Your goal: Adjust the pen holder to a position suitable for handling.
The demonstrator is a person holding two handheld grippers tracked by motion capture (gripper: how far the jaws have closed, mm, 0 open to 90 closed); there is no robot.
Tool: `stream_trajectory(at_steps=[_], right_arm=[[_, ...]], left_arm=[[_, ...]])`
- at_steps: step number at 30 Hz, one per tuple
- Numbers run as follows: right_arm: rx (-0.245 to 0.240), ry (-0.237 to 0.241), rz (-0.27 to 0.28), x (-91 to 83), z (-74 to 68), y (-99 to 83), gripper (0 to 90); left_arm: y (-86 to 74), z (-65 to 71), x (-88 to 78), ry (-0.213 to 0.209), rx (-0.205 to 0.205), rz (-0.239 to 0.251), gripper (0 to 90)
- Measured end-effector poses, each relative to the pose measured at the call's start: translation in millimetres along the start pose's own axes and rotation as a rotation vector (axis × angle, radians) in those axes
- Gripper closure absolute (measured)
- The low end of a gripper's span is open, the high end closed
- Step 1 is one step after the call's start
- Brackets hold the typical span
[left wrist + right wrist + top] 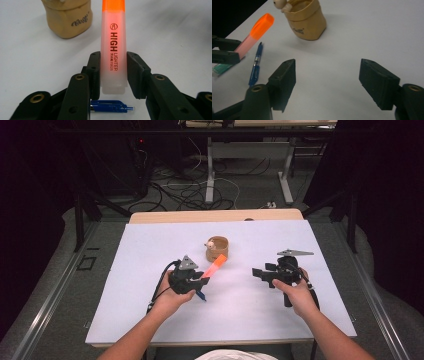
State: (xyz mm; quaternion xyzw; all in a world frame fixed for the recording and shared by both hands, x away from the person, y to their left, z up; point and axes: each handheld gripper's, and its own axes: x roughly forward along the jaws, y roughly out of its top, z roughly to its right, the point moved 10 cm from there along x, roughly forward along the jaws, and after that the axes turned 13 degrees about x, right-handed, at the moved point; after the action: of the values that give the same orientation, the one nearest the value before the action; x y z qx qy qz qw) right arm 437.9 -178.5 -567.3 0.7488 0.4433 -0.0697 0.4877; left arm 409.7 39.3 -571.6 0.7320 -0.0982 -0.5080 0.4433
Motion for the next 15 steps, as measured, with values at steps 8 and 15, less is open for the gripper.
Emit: stream_trajectory(at_steps=[8,15], right_arm=[[-0.019,0.045,-0.049,14.9,-28.9,7.0,35.5],[-0.017,0.081,-0.048,25.5,-52.8,23.9,36.4]], left_arm=[[3.5,-12.4,-6.8,0.052,-0.065,0.066,66.1],[4.9,-22.7,-13.7,0.084,-0.1,0.108,66.1]])
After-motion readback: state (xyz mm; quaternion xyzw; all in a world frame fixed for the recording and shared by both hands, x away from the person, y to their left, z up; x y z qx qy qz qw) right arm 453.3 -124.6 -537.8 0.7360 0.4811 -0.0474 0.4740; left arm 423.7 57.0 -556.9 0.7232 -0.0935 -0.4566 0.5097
